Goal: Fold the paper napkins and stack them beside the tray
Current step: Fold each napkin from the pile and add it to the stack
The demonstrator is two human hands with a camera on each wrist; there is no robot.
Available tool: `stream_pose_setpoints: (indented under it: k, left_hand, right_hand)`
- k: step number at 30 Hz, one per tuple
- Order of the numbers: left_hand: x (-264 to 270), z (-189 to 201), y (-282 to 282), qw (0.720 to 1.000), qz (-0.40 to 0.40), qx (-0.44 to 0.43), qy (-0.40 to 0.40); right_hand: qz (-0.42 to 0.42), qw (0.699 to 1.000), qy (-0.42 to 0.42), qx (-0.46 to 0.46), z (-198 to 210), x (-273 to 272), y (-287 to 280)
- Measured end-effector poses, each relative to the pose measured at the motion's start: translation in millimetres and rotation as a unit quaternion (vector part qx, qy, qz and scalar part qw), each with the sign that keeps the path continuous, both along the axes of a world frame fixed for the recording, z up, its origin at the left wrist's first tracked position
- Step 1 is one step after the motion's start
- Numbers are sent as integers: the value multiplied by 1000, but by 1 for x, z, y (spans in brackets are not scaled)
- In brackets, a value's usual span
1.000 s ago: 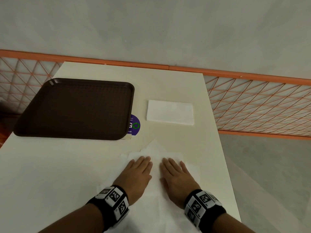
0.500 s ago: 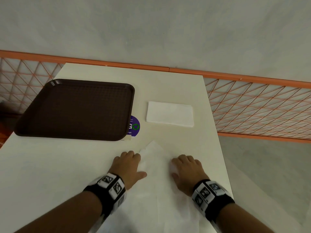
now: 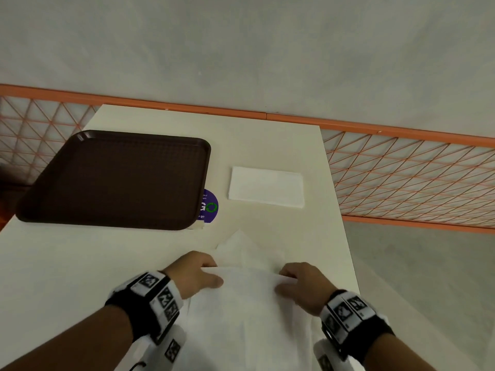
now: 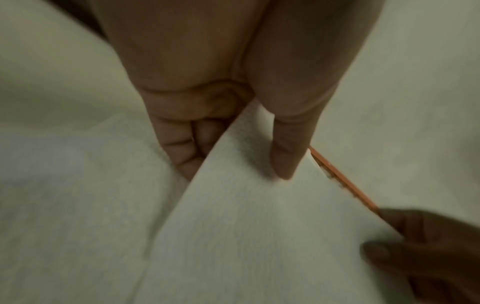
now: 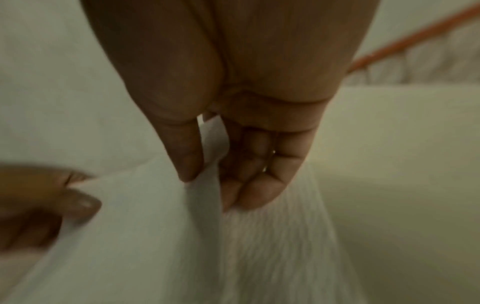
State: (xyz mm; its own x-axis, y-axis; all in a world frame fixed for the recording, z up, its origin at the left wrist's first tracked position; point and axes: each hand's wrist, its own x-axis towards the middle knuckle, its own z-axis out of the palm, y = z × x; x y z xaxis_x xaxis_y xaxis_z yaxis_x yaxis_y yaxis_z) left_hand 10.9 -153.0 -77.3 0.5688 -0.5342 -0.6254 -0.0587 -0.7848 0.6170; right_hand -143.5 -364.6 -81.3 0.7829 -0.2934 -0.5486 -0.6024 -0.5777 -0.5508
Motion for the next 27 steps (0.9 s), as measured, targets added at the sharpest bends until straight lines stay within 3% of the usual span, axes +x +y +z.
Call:
stream_pose_setpoints:
  k: [2,5,9,12,18,27]
  left_hand:
    - [-3,-7,11,994,82,-58,48]
    - [-11,-16,19,977,169,-90,98]
    - [-12,-14,6,968,190,-129,105]
    - [12,-4,-20,973,175,-150,12]
    - [78,11,-92,966,146,-142,-160]
    - [137,-4,-157,954,99,-37,-280]
  right_hand:
    - [-142,981,-45,122,-10,-17,1]
    - [-297,925,-79,225,-24,-32,7]
    - [-377,867,-115,306,-23,-22,10]
    - [-367,878,-159,264,-19,2,-11]
    - [-330,923,-187,67,2,74,-79]
    - [-272,950,-127,-91,5,148,-138]
